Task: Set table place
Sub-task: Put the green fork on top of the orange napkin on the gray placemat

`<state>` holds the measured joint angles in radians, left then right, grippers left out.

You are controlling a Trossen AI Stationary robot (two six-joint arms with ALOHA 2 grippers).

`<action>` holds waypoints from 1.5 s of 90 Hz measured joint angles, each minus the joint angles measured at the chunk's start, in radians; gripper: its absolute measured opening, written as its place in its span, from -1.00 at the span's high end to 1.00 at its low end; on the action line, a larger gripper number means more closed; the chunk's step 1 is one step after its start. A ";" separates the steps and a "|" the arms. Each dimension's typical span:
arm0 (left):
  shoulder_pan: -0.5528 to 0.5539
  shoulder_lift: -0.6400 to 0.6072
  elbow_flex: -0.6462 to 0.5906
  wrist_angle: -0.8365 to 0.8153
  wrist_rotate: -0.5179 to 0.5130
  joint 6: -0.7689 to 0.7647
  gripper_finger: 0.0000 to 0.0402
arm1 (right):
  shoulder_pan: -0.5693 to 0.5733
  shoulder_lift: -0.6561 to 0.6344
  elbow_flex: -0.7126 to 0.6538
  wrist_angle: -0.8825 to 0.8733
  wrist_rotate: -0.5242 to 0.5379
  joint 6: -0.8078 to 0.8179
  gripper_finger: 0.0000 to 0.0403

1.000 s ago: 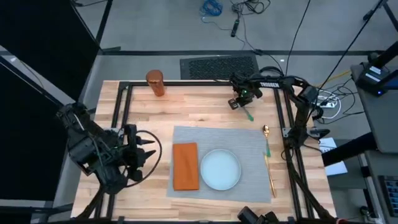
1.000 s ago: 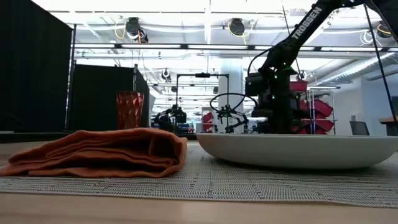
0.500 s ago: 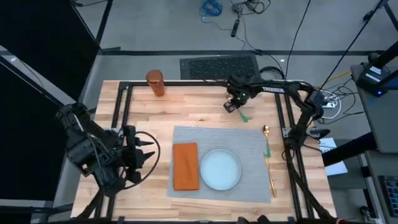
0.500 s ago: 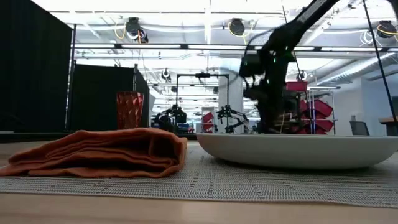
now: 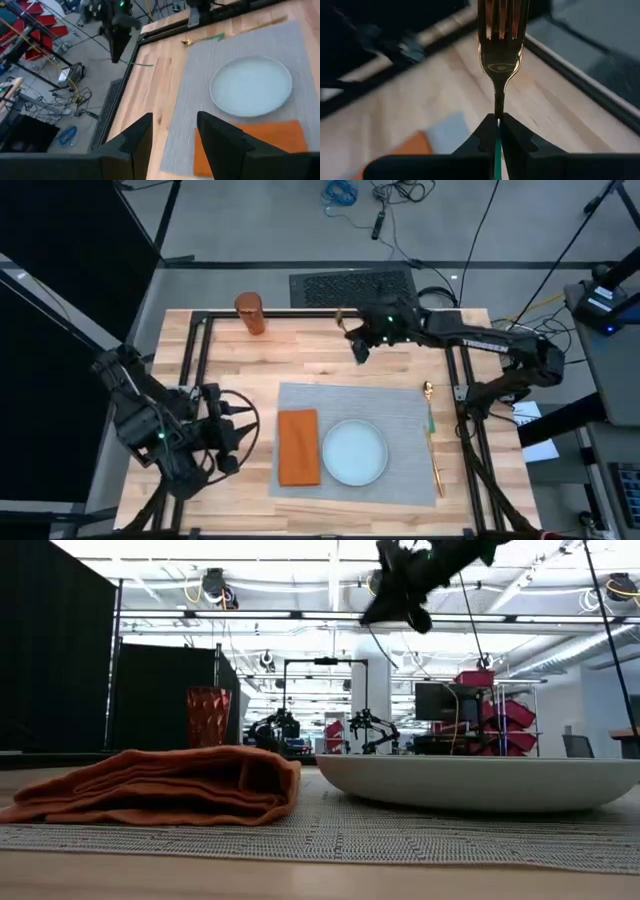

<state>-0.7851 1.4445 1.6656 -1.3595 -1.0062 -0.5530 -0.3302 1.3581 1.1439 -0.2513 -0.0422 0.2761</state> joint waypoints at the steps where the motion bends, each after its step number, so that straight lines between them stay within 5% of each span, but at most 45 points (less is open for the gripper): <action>1: 0.005 0.000 -0.005 0.010 -0.001 0.000 0.28 | 0.008 -0.002 0.000 0.012 0.004 -0.003 1.00; 41: 0.131 0.000 -0.120 0.266 -0.178 -0.039 0.28 | 0.298 -0.011 0.000 0.348 0.147 -0.213 1.00; 60: 0.142 -0.001 -0.120 0.477 -0.307 0.111 0.28 | 0.356 -0.011 0.000 0.401 0.243 -0.270 1.00; 77: 0.201 0.004 -0.120 0.602 -0.309 0.197 0.28 | 0.380 0.014 0.001 0.449 0.279 -0.296 1.00; 95: 0.301 0.005 -0.145 0.706 -0.238 0.257 0.28 | 0.378 0.082 0.001 0.543 0.280 -0.340 1.00; 115: 0.394 0.006 -0.219 1.052 -0.053 0.495 0.28 | 0.357 0.114 0.011 0.594 0.288 -0.366 1.00; 135: 0.451 0.006 -0.245 1.123 0.034 0.510 0.28 | 0.350 0.112 0.011 0.606 0.302 -0.383 1.00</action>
<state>-0.3346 1.4509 1.4202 -0.2367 -0.9720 -0.0433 0.0196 1.4698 1.1553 0.3543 0.2596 -0.1072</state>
